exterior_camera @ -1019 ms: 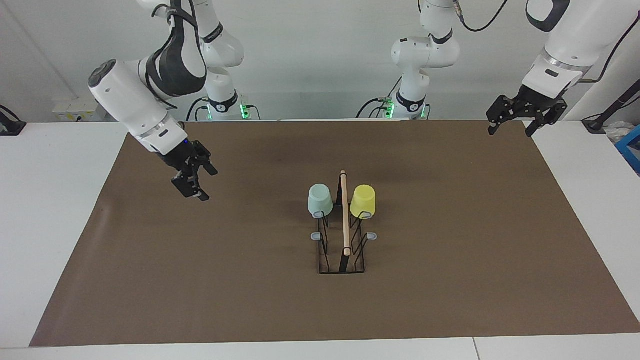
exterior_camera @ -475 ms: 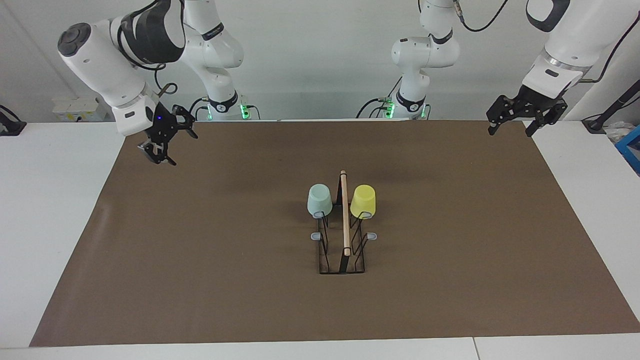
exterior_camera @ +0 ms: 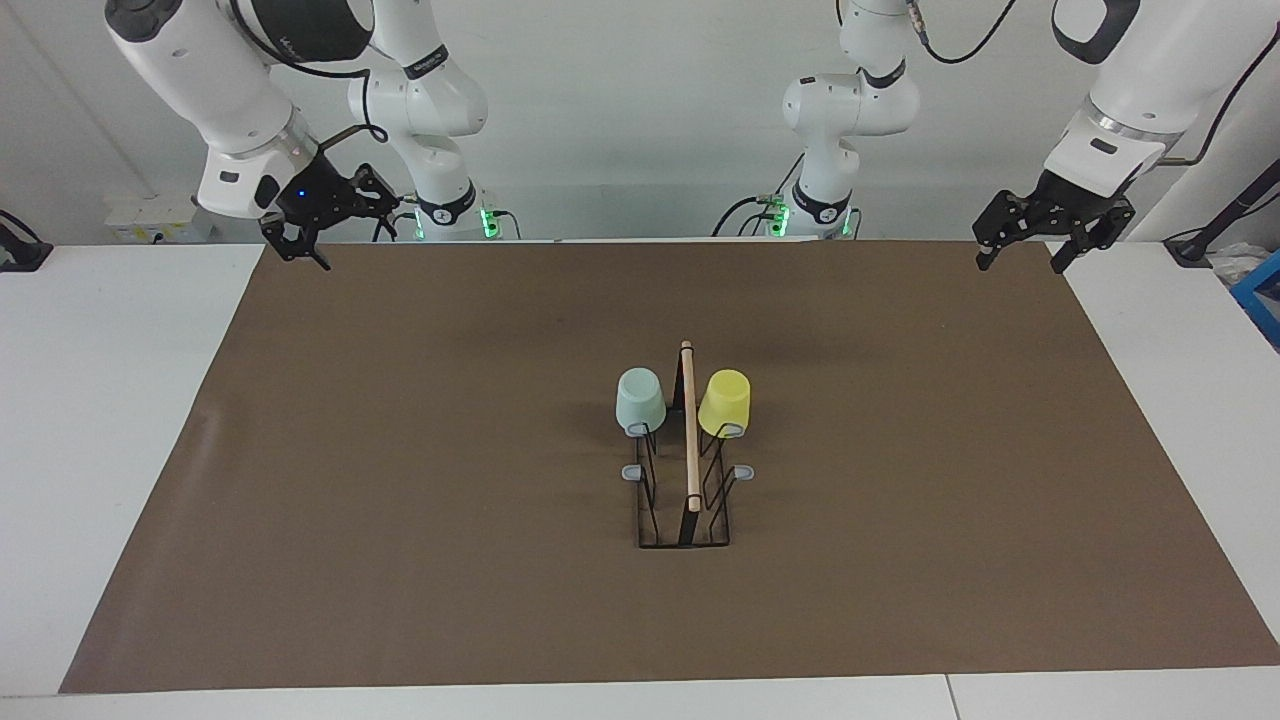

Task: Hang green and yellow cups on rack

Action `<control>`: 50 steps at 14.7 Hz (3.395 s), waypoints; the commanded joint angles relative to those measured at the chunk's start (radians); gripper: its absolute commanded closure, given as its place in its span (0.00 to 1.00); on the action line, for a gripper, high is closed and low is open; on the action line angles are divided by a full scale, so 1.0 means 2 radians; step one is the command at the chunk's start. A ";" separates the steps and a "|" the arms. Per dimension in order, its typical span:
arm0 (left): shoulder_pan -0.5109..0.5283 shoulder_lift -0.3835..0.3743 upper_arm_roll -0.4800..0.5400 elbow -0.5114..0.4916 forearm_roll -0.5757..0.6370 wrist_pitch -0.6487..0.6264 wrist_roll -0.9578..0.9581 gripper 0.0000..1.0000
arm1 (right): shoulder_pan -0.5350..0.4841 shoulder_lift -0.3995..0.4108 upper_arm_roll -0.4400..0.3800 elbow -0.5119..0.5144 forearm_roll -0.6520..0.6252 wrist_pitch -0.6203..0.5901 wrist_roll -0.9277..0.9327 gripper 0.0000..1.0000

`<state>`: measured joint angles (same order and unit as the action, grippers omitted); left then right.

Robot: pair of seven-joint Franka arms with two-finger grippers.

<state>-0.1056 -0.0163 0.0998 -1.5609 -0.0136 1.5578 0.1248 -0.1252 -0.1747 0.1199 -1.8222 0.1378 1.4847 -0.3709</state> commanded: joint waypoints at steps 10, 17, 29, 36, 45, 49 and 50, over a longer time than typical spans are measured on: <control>0.005 0.000 -0.002 0.002 -0.004 -0.005 0.007 0.00 | -0.010 0.006 -0.002 0.020 -0.017 0.044 0.055 0.00; 0.005 0.000 -0.002 0.002 -0.004 -0.005 0.007 0.00 | 0.012 0.089 -0.011 0.119 -0.054 -0.014 0.080 0.00; 0.005 0.000 -0.002 0.002 -0.004 -0.004 0.007 0.00 | 0.090 0.093 -0.075 0.117 -0.048 -0.006 0.143 0.00; 0.005 0.000 -0.002 0.002 -0.004 -0.004 0.007 0.00 | 0.109 0.091 -0.102 0.116 -0.047 -0.001 0.142 0.00; 0.005 0.000 -0.002 0.002 -0.004 -0.005 0.007 0.00 | 0.109 0.090 -0.101 0.117 -0.067 0.009 0.156 0.00; 0.005 0.000 -0.002 0.002 -0.004 -0.004 0.007 0.00 | 0.112 0.088 -0.099 0.116 -0.084 0.005 0.157 0.00; 0.005 0.000 -0.002 0.002 -0.004 -0.004 0.007 0.00 | 0.112 0.088 -0.099 0.115 -0.086 0.005 0.157 0.00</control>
<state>-0.1055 -0.0163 0.0996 -1.5609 -0.0136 1.5578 0.1248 0.0893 0.0018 -0.0770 -1.5974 -0.0027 1.4956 -0.0792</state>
